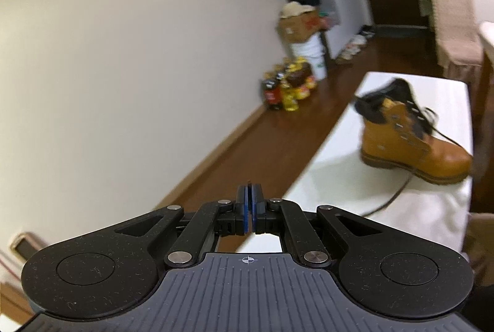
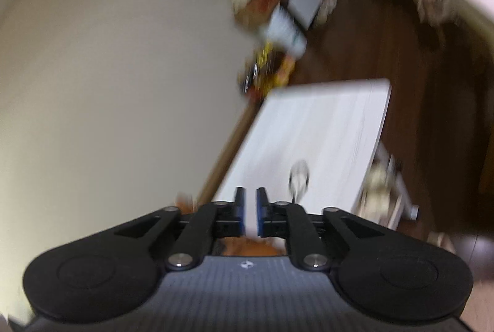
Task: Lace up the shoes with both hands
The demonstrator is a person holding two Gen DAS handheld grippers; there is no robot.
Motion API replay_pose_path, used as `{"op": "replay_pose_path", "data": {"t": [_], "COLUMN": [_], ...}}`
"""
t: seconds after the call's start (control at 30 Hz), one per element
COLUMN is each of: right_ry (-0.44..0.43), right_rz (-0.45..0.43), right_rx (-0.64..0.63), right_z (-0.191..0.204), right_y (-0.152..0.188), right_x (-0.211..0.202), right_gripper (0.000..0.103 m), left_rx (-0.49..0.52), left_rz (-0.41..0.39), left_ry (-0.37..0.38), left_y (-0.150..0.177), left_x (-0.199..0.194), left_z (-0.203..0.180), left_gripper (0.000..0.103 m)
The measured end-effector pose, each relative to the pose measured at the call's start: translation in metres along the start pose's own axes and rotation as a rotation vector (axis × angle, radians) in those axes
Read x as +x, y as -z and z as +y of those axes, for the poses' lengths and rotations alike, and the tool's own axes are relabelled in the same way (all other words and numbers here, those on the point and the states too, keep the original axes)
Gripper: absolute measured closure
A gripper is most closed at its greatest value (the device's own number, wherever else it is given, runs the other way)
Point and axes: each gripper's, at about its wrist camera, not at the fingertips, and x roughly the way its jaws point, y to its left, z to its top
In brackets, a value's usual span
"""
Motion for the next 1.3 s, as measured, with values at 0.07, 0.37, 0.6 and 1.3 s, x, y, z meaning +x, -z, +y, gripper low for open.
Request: {"op": "replay_pose_path", "data": {"t": [0.07, 0.37, 0.6, 1.3], "right_ry": [0.025, 0.145, 0.199, 0.273], "right_rz": [0.087, 0.201, 0.241, 0.257], "right_rx": [-0.014, -0.050, -0.534, -0.876], "right_z": [-0.003, -0.064, -0.044, -0.054], "right_y": [0.017, 0.074, 0.097, 0.116], "right_x": [0.026, 0.089, 0.116, 0.175], "right_gripper": [0.086, 0.083, 0.081, 0.100], "left_rx": [-0.001, 0.067, 0.118, 0.171], "left_rz": [0.022, 0.131, 0.180, 0.229], "left_ry": [0.038, 0.123, 0.142, 0.115], "left_y": [0.002, -0.012, -0.034, -0.038], "left_x": [0.004, 0.040, 0.070, 0.091], "left_z": [-0.014, -0.072, -0.100, -0.121], "left_gripper": [0.101, 0.101, 0.101, 0.101]}}
